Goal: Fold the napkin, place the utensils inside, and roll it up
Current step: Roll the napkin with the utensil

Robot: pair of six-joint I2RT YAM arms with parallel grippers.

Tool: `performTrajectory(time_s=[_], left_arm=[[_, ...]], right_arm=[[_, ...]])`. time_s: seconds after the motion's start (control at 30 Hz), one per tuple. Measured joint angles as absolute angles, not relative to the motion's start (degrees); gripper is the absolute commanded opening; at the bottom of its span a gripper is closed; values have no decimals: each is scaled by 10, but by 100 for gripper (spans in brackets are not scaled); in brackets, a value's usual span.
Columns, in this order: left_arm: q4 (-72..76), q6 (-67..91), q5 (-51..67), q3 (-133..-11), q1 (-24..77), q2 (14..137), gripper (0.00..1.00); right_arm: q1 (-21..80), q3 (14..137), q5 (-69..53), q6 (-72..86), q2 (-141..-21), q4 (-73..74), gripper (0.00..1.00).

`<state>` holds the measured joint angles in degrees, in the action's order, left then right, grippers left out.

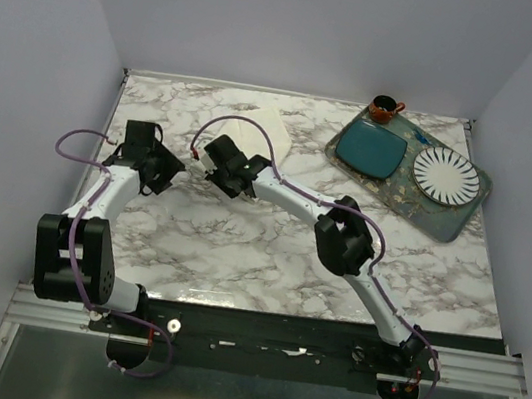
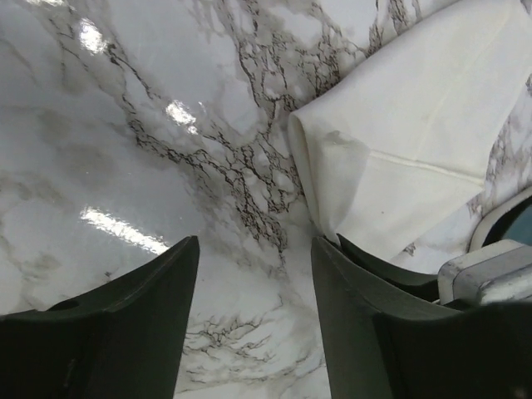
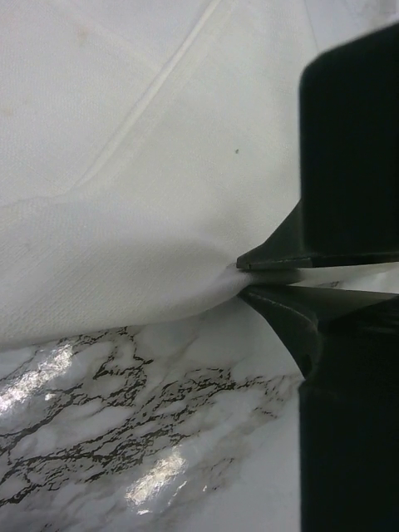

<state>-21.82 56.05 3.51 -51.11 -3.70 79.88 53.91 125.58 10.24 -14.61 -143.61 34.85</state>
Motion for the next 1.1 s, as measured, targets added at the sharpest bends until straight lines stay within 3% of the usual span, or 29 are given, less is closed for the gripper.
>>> performTrajectory(time_s=[0.07, 0.1, 0.7, 1.1], left_arm=[[-192, 557, 55, -492, -37, 797, 72], [-174, 556, 66, -476, -37, 793, 73], [-23, 589, 150, -313, -37, 738, 76], [28, 614, 148, -297, -36, 774, 72]], right_arm=[[539, 1264, 102, -140, -1440, 355, 1], [539, 1268, 102, -138, -1441, 358, 0], [536, 1236, -49, 44, -1414, 372, 1], [524, 1223, -176, 114, -1411, 360, 0]])
